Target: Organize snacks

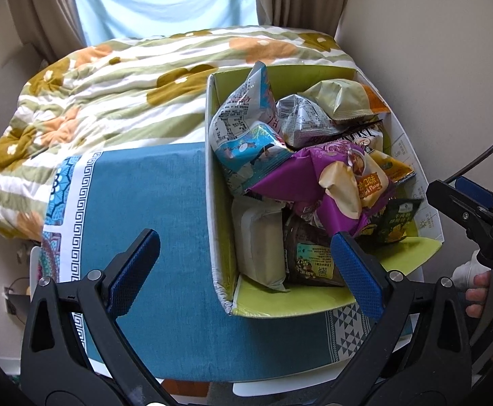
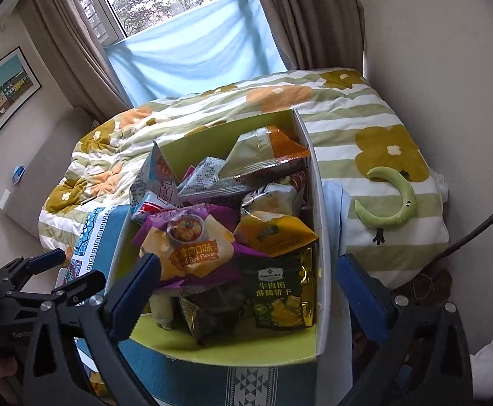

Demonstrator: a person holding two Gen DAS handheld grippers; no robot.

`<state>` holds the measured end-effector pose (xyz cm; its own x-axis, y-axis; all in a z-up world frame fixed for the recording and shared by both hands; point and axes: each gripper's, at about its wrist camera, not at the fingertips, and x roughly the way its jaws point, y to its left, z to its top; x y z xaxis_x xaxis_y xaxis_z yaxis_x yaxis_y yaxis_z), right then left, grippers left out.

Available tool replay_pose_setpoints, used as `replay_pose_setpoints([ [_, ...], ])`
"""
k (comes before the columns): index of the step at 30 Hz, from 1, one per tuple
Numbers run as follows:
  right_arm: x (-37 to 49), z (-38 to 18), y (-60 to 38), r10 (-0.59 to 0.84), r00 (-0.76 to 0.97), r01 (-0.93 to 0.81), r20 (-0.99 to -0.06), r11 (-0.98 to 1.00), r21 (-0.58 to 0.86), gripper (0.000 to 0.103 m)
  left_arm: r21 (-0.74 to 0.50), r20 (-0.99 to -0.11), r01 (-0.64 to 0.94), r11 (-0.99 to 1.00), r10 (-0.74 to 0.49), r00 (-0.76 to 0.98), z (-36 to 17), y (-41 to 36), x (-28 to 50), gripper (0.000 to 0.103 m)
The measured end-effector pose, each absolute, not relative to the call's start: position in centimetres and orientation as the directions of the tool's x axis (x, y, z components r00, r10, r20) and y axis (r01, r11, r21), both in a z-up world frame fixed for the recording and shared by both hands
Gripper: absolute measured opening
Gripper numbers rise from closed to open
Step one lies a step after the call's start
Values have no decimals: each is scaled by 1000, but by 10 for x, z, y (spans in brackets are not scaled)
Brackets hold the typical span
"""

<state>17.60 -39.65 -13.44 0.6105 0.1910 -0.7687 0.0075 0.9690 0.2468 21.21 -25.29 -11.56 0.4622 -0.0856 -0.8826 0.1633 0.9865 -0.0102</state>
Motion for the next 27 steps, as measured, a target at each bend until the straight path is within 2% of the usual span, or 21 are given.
replay_pose_setpoints([
  [11, 145, -112, -380, 125, 661, 20, -740, 983, 185, 103, 2, -839, 198, 980, -106, 534, -83, -231, 176, 100],
  [22, 52, -42, -306, 30, 793, 32, -608, 995, 90, 103, 40, -675, 161, 986, -93, 732, 0, -155, 72, 103],
  [27, 11, -27, -270, -14, 819, 35, -573, 999, 25, 103, 67, -618, 124, 990, -56, 784, 15, -124, 23, 103],
])
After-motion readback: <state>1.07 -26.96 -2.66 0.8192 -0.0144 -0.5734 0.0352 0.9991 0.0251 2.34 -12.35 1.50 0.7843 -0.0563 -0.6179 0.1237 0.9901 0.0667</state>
